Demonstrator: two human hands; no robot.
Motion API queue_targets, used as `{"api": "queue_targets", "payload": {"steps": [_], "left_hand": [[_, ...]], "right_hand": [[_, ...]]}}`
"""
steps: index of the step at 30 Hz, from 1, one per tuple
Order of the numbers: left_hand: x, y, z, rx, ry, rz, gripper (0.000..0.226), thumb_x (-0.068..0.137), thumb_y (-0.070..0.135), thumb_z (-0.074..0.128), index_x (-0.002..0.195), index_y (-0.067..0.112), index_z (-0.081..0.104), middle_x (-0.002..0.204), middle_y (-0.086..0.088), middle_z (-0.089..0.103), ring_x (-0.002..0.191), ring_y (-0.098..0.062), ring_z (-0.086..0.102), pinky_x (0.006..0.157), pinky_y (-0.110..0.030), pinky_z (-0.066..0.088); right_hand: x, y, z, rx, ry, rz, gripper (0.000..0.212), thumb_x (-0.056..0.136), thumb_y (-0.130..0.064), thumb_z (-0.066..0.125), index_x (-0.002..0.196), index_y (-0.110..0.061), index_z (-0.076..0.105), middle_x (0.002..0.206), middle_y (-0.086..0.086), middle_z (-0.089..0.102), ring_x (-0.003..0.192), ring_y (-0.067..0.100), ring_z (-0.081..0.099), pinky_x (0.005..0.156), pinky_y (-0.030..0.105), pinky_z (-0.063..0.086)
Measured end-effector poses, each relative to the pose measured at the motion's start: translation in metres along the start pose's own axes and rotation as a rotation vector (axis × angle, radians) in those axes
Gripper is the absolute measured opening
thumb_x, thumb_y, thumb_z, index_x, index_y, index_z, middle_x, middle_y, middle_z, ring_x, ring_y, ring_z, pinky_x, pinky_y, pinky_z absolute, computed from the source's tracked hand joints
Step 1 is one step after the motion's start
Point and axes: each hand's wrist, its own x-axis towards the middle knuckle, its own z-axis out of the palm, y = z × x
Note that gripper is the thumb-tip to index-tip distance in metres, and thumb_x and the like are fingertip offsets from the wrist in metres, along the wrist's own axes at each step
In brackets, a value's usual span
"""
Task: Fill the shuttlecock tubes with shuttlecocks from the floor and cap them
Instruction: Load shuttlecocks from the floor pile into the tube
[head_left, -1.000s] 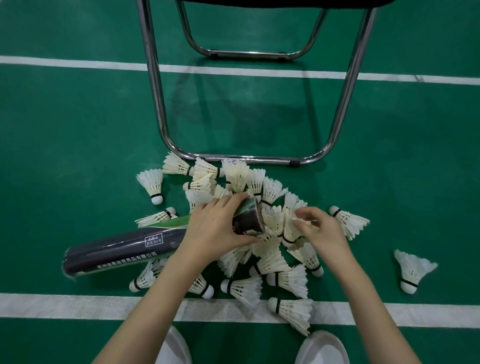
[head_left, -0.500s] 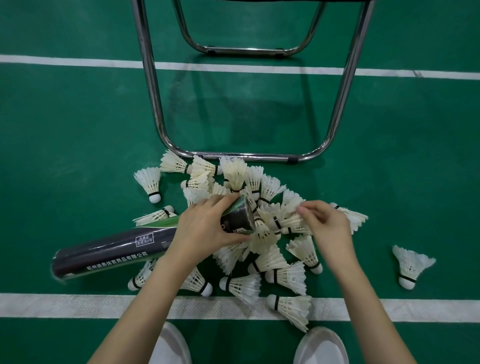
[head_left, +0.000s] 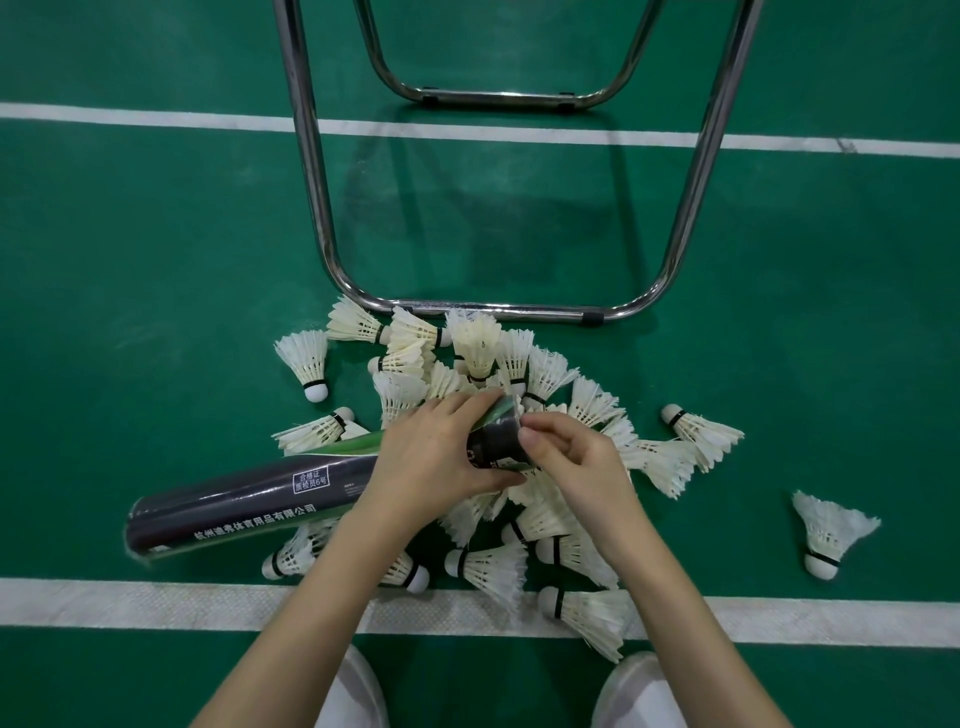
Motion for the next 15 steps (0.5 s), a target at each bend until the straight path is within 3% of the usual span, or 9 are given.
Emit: {"api": "queue_targets", "payload": {"steps": [7, 11, 15], "left_hand": [[-0.003, 0.001, 0.003, 0.013, 0.011, 0.026, 0.085, 0.067, 0.070, 0.058, 0.139, 0.031, 0.033, 0.131, 0.011, 0.050, 0.113, -0.014, 0.050, 0.090, -0.033, 0.038], [-0.004, 0.000, 0.005, 0.014, -0.019, 0.037, 0.083, 0.067, 0.068, 0.059, 0.138, 0.033, 0.034, 0.127, 0.011, 0.052, 0.109, -0.016, 0.052, 0.087, -0.034, 0.041], [-0.006, -0.011, 0.003, 0.005, -0.042, 0.000, 0.087, 0.062, 0.074, 0.060, 0.135, 0.035, 0.036, 0.125, 0.013, 0.055, 0.107, -0.013, 0.054, 0.081, -0.029, 0.041]], "right_hand": [[0.003, -0.003, 0.008, -0.029, -0.125, -0.005, 0.014, 0.089, -0.005, 0.055, 0.089, -0.014, 0.065, 0.082, -0.004, 0.068, 0.074, -0.002, 0.065, 0.066, 0.013, 0.050], [0.008, 0.002, 0.010, -0.172, -0.216, 0.017, 0.011, 0.090, -0.016, 0.056, 0.086, -0.021, 0.066, 0.080, -0.008, 0.067, 0.073, -0.003, 0.061, 0.072, 0.016, 0.050], [0.020, 0.008, -0.019, -0.352, -0.038, -0.030, 0.011, 0.089, -0.022, 0.059, 0.089, -0.031, 0.064, 0.093, -0.010, 0.067, 0.090, 0.004, 0.062, 0.087, 0.027, 0.049]]}}
